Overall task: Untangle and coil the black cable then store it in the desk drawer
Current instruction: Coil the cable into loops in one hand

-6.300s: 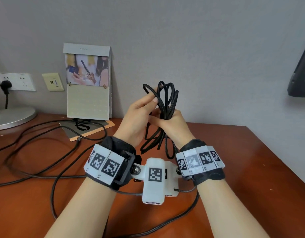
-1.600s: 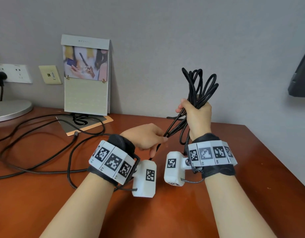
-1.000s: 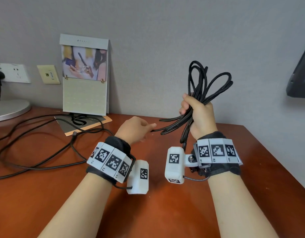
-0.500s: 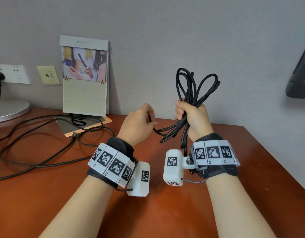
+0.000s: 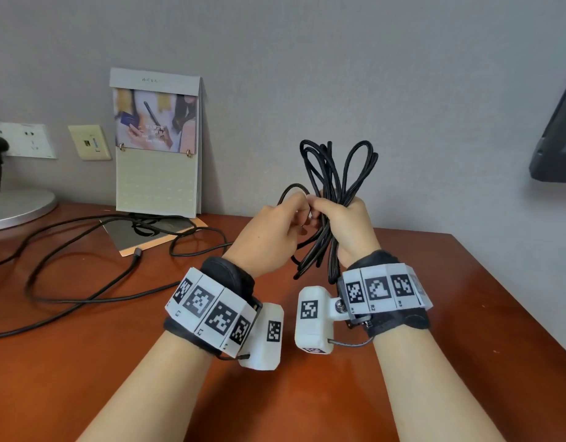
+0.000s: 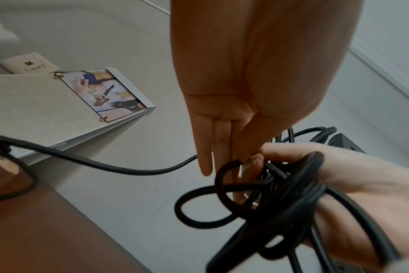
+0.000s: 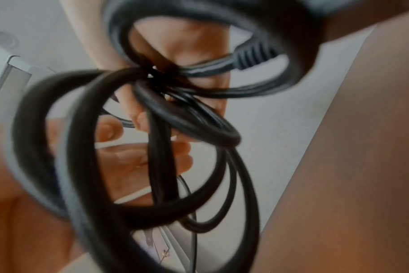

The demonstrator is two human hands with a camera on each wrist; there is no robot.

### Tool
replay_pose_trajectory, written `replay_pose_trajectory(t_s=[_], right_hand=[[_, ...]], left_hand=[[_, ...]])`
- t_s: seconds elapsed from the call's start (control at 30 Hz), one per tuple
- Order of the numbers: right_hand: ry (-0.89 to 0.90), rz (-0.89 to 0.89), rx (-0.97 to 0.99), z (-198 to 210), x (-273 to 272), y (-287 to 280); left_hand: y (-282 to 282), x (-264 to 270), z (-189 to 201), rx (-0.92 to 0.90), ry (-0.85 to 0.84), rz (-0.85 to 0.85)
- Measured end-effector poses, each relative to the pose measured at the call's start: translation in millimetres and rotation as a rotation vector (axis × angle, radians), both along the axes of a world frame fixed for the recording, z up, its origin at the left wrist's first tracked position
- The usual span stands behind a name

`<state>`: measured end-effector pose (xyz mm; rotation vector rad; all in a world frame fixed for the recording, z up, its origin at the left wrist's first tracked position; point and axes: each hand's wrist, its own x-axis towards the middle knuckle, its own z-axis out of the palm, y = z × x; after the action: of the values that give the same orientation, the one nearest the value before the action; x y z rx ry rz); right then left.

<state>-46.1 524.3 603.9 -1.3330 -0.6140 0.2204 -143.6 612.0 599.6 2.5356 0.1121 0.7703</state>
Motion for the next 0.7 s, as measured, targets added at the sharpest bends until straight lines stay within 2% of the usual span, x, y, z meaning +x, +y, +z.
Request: replay_pose_trajectory(t_s=[0.17, 0.4, 0.5, 0.6, 0.7], right_hand=[[0.05, -0.034, 0.019, 0.1, 1.7, 1.3], [-0.003, -0.047, 0.043, -0.2, 0.5, 1.7], [-0.044, -0.039, 0.07, 1.1, -3.3, 2.7], [-0.057, -0.023, 0.103, 1.5, -4.3, 1.9], [-0.081, -0.015, 0.126, 1.0, -2.5, -0.1]], left_hand=[[-3.6, 0.1, 2.2, 0.035, 0.007, -0.019], [-9.4, 0.1, 4.0, 0.106, 0.065, -0.034], [-7.2, -1.3, 7.8, 0.045, 0.136, -0.025], [1.0, -5.0, 12.4, -0.013, 0.178, 0.089], [8.7, -8.2, 10.0, 0.007, 0.099, 0.352]])
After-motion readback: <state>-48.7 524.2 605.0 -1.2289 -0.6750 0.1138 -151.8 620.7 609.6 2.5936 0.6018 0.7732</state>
